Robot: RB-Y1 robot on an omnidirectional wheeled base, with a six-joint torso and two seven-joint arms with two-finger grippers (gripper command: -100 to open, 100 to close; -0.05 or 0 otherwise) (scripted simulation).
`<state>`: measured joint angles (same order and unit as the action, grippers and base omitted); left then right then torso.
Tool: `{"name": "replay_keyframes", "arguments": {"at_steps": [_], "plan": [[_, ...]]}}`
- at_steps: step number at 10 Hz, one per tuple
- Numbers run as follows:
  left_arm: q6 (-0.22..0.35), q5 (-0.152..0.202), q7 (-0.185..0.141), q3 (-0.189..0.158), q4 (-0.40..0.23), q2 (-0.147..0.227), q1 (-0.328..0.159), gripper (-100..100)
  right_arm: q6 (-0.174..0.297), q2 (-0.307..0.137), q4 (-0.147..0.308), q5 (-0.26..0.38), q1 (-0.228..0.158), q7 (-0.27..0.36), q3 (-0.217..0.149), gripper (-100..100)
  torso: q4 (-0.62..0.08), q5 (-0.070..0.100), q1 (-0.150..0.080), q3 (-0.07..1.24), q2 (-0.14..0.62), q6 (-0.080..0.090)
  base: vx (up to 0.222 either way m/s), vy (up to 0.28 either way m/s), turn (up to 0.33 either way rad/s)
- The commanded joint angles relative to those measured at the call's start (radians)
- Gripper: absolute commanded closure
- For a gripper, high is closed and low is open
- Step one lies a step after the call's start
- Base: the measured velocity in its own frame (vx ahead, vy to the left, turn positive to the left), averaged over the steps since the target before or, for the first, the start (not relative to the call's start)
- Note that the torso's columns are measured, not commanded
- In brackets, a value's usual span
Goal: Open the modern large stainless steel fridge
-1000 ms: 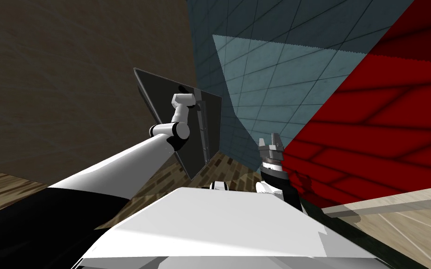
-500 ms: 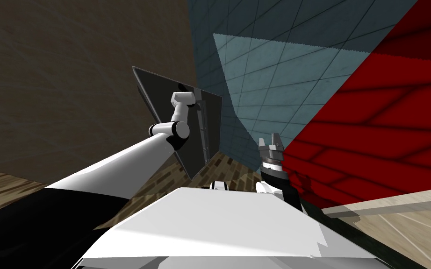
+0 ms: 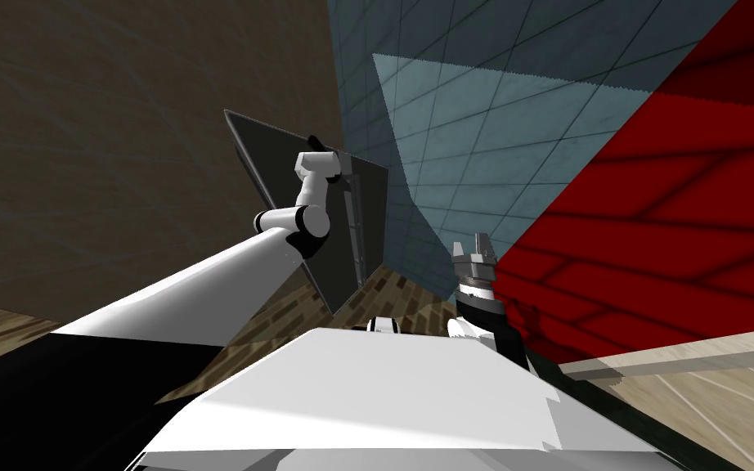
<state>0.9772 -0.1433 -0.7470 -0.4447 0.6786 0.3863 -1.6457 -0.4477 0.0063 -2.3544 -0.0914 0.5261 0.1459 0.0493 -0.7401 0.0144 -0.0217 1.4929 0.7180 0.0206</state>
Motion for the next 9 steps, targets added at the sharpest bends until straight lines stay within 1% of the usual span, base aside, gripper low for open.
{"name": "replay_keyframes", "arguments": {"at_steps": [1,5,6,9], "plan": [[-0.011,0.005,-0.006,-0.001,0.008,-0.001,-0.03,-100,0.0,0.0,0.0,0.0,0.0,0.0,0.0,0,0.0,0.0,0.0,0.0,0.0,-0.001,0.006,-0.006,0.02],[-0.011,0.005,-0.006,-0.001,0.008,-0.001,-0.03,-100,0.0,0.0,0.0,0.0,0.0,0.0,0.0,0,0.001,0.0,0.0,-0.001,0.001,0.0,-0.002,0.007,-0.008],[0.009,0.003,-0.011,-0.003,-0.007,0.007,-0.051,-100,0.0,0.0,0.0,0.0,0.0,0.0,0.0,0,0.0,0.0,-0.001,-0.001,0.001,-0.001,-0.01,-0.011,0.002],[0.009,0.003,-0.011,-0.003,-0.007,0.007,-0.051,-100,0.0,0.0,0.0,0.0,0.0,0.0,0.0,0,-0.001,0.0,-0.001,-0.002,0.002,-0.001,0.012,-0.01,-0.001]]}}
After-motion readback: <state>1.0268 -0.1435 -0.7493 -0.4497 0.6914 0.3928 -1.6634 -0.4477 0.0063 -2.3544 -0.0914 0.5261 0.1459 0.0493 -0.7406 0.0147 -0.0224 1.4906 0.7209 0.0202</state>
